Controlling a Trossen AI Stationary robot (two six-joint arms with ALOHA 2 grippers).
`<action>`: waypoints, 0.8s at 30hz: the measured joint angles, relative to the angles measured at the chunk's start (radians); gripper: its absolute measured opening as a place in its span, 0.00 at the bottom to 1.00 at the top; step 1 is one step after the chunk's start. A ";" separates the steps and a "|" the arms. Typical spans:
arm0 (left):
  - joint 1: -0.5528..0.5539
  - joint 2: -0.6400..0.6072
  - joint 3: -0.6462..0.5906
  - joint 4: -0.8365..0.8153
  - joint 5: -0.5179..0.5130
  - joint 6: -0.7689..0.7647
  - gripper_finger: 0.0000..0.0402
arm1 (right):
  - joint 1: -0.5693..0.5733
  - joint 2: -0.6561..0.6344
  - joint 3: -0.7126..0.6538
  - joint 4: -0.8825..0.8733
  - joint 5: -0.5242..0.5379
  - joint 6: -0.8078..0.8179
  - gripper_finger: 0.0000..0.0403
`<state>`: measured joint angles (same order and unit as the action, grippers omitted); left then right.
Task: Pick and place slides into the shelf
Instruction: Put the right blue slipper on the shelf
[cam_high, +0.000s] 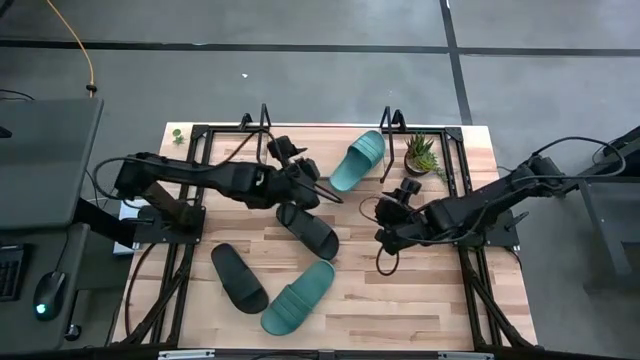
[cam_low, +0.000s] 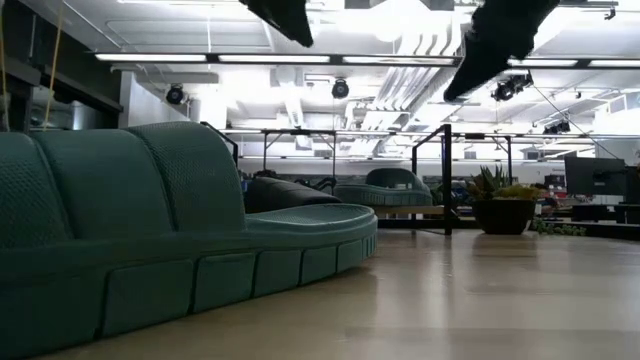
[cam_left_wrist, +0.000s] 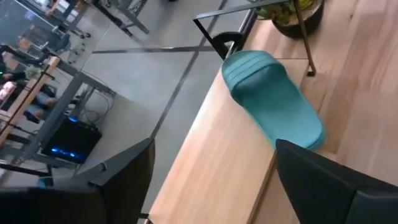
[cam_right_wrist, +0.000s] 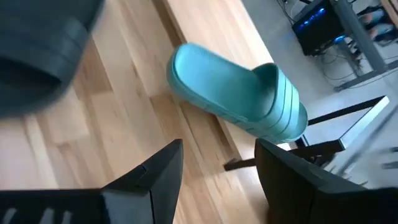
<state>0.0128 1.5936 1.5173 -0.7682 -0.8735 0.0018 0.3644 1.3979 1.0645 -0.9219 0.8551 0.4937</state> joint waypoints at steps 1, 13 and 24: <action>0.000 -0.009 0.000 -0.019 0.009 0.000 0.75 | -0.005 0.013 0.000 0.010 0.001 -0.008 0.47; 0.001 -0.262 -0.222 0.065 0.063 -0.009 0.68 | -0.002 0.149 0.000 0.179 0.011 -0.144 0.47; 0.000 -0.714 -0.712 0.480 0.346 -0.039 0.68 | -0.054 0.297 0.000 0.400 0.058 -0.311 0.47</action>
<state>0.0125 0.8799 0.8050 -0.2881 -0.5275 -0.0371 0.3101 1.6948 1.0645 -0.5214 0.9127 0.1825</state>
